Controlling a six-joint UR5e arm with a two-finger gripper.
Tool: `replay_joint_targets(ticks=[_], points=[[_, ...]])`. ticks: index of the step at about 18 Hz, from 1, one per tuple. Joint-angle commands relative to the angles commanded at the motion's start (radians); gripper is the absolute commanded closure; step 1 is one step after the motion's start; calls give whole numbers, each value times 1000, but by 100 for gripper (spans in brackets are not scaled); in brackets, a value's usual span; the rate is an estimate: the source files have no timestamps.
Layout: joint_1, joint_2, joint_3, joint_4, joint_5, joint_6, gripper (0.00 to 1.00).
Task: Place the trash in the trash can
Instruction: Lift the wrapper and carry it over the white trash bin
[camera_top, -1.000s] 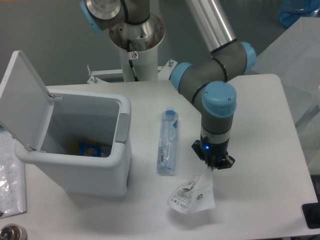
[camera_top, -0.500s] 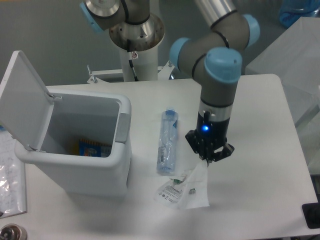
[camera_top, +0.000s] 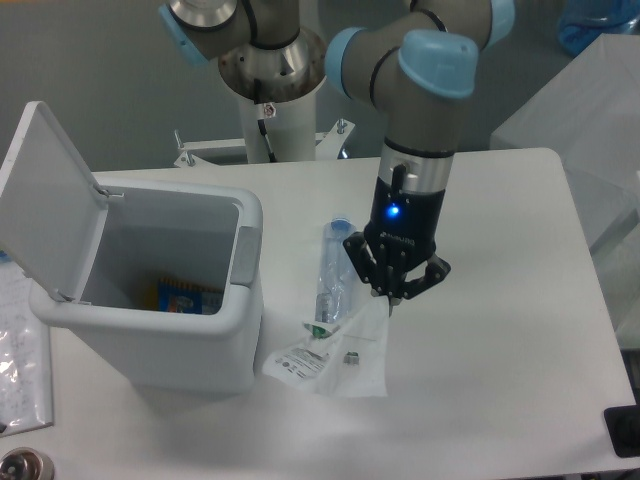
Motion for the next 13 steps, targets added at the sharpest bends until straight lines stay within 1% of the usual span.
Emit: replay_joint_targets(ticks=[4,8,13], points=[[-3,51,-21,0,-60,0,100],[-9,113,-63,2,-89,3,100],[-24,152,-80,2,-112,5,100]])
